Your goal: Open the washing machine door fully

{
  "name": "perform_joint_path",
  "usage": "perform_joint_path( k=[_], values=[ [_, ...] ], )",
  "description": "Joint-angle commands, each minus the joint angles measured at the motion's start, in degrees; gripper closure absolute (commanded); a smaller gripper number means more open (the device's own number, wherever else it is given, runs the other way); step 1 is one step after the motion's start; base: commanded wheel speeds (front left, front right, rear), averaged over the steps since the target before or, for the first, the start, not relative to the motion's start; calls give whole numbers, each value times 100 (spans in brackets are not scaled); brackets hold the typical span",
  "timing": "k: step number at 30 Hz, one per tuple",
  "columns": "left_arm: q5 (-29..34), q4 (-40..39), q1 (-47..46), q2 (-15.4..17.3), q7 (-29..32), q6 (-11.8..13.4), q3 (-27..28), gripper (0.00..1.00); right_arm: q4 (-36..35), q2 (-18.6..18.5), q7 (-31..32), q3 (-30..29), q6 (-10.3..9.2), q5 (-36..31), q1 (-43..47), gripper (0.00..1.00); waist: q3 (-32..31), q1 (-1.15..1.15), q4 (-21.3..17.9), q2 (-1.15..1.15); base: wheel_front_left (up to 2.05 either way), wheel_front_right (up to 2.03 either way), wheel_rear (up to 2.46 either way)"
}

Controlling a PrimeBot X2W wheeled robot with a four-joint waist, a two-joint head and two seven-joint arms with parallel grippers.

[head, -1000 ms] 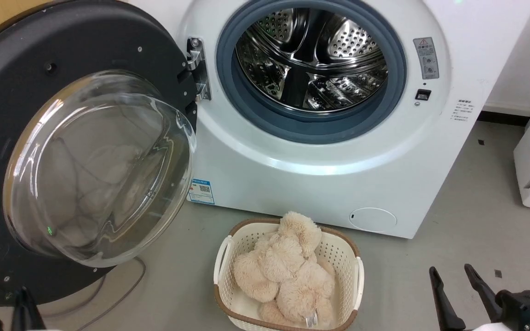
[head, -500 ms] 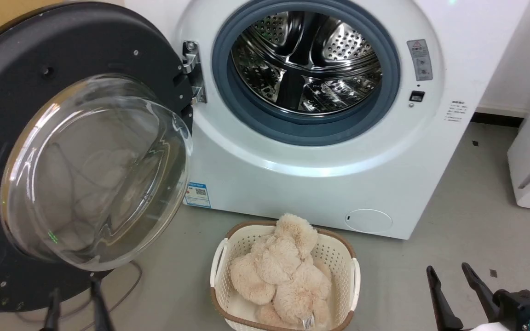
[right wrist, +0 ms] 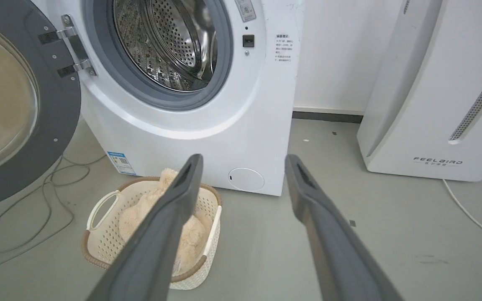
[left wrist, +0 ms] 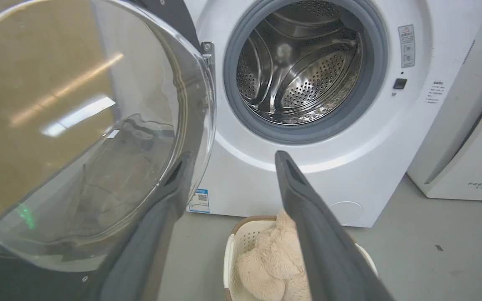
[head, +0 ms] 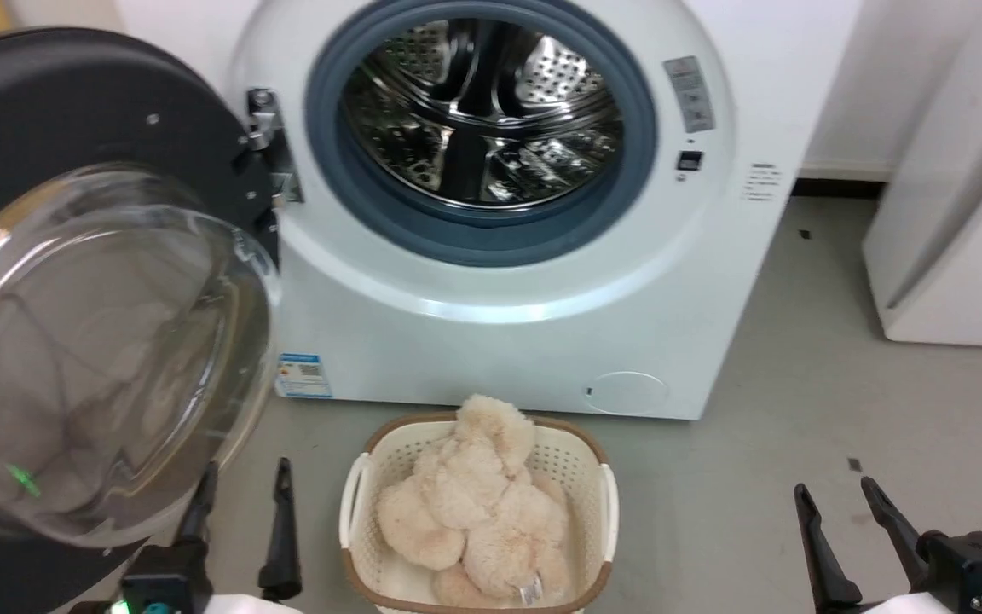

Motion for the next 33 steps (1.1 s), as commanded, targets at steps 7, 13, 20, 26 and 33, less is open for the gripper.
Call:
perform_joint_path(
  k=[7,13,20,26,33],
  values=[
    [52,275,-223,-5,30,-81,-191,0,-72,18,12,66,3,-62,-161,0,87,0,-440,0,0,0,0],
    [74,367,-222,-21,-33,-27,-229,0,-73,18,-23,117,3,-59,-204,0,136,0,-533,0,0,0,0],
    [65,377,-161,-30,-22,-44,-265,100,-48,0,-5,117,0,-50,-111,100,125,0,-521,0,0,0,0],
    [102,378,-179,-63,8,-75,-239,100,-36,1,-2,124,0,-67,-135,100,122,0,-521,0,0,0,0],
    [159,380,-207,-98,49,-117,-193,100,-19,2,0,134,0,-92,-172,100,118,0,-520,0,0,0,0]
  ],
)
